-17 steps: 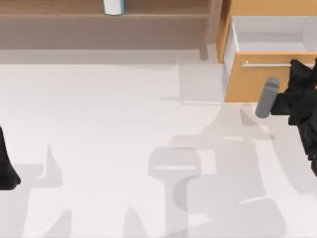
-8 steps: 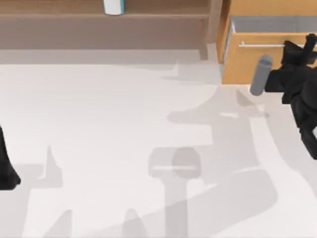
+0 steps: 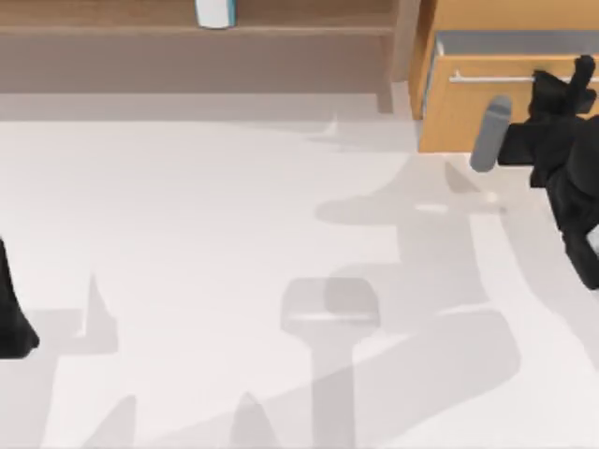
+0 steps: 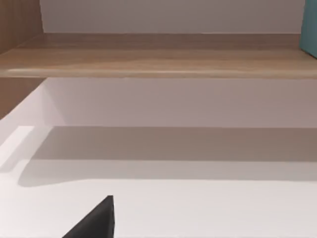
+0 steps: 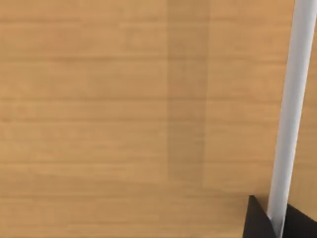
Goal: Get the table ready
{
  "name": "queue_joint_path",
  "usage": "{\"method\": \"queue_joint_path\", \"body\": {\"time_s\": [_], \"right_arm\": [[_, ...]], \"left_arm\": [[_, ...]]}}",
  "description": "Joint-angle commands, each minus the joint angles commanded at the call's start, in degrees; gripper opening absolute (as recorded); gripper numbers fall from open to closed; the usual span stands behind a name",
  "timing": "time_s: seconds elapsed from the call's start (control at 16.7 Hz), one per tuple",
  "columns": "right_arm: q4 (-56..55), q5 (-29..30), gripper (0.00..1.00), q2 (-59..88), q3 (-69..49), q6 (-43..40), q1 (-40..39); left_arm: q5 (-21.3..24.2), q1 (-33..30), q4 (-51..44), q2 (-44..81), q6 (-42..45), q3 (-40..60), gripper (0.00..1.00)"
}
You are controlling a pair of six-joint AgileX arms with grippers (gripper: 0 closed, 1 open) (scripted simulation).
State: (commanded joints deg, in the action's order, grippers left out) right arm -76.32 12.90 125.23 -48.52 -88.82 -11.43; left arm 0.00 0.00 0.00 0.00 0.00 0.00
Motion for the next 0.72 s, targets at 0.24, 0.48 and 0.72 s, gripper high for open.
{"method": "queue_joint_path", "body": {"time_s": [0.24,0.48,0.72], "right_arm": [[3.84,-0.66,0.00,3.18,-6.66,-0.13,0.93],[7.69,-1.48,0.00,6.09,-13.35,-0.08,1.71],[8.42,-1.68,0.00,6.61,-14.73,-0.06,1.84]], "left_arm": [[0.00,0.00,0.00,0.00,0.00,0.00,1.00],[0.00,0.00,0.00,0.00,0.00,0.00,1.00],[0.00,0.00,0.00,0.00,0.00,0.00,1.00]]}}
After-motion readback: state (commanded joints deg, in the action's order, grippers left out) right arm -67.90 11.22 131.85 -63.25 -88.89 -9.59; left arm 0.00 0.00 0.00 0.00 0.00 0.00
